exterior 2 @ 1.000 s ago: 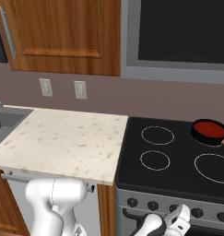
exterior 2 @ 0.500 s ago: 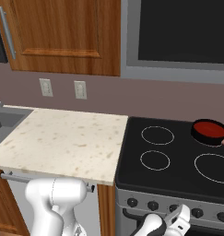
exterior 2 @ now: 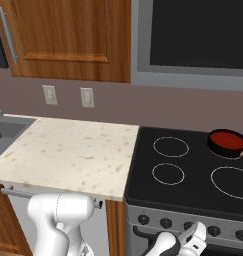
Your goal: Wait until the marinara sauce is simmered to a deep red color and then turn off the stove.
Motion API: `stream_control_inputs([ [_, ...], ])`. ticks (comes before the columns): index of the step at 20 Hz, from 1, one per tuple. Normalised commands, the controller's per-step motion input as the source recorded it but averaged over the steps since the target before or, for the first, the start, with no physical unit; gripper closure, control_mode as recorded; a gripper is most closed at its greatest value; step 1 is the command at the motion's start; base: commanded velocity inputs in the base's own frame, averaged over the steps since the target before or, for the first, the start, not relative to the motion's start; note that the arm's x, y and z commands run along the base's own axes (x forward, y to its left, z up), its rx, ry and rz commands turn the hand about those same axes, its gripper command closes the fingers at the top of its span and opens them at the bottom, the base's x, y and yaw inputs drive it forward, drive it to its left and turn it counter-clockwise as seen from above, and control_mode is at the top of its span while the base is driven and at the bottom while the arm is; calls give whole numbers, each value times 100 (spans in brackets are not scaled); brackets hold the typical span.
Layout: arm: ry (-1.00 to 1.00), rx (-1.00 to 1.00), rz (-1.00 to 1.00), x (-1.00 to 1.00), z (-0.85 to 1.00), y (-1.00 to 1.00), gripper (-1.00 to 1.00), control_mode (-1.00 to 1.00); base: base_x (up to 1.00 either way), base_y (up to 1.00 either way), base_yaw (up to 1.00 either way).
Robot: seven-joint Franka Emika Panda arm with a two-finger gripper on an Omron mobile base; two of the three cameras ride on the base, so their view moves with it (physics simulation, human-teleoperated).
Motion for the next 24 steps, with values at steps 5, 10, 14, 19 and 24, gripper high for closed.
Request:
stream_control_inputs([
  [5,0,0,0,0,0,0,-100,-100,0,0,0],
  [10,0,0,0,0,0,0,-100,-100,0,0,0],
  [14,0,0,0,0,0,0,-100,-100,0,0,0],
  [19,0,0,0,0,0,0,-100,-100,0,0,0],
  [24,0,0,0,0,0,0,-100,-100,0,0,0],
])
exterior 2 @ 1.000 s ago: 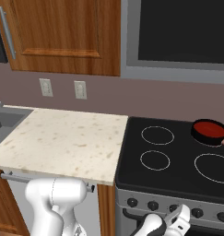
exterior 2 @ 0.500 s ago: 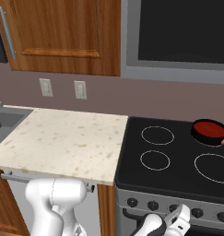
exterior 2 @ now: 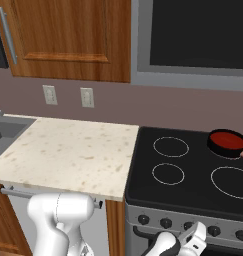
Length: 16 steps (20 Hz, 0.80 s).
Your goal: Wait until the marinara sauce is simmered to a deep red color and then turn off the stove.
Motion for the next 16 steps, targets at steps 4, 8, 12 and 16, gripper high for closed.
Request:
stream_control_inputs([
  [4,0,0,0,0,0,0,-100,-100,0,0,0],
  [8,0,0,0,0,0,0,-100,-100,0,0,0],
  [12,0,0,0,0,0,0,-100,-100,0,0,0],
  [16,0,0,0,0,0,0,-100,-100,0,0,0],
])
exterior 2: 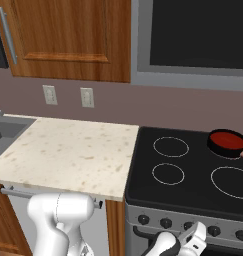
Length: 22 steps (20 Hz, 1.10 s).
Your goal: Wait until the marinara sauce is simmered to a deep red color and then turn off the stove.
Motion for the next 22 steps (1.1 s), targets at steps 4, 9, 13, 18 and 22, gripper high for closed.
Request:
stream_control_inputs([
  [4,0,0,0,0,0,0,-100,-100,0,0,0],
  [9,0,0,0,0,0,0,-100,-100,0,0,0],
  [13,0,0,0,0,0,0,-100,-100,0,0,0],
  [18,0,0,0,0,0,0,-100,-100,0,0,0],
  [22,0,0,0,0,0,0,-100,-100,0,0,0],
])
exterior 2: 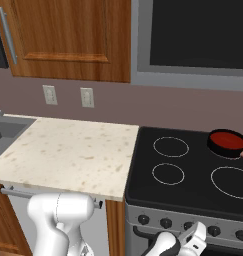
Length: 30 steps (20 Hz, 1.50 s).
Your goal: Wait until the marinara sauce is simmered to a deep red color and then turn off the stove.
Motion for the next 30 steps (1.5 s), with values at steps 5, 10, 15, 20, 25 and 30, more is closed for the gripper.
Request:
stream_control_inputs([
  [5,0,0,0,0,0,0,-100,-100,0,0,0],
  [10,0,0,0,0,0,0,-100,-100,0,0,0],
  [15,0,0,0,0,0,0,-100,-100,0,0,0],
  [20,0,0,0,0,0,0,-100,-100,0,0,0],
  [25,0,0,0,0,0,0,-100,-100,0,0,0],
  [30,0,0,0,0,0,0,-100,-100,0,0,0],
])
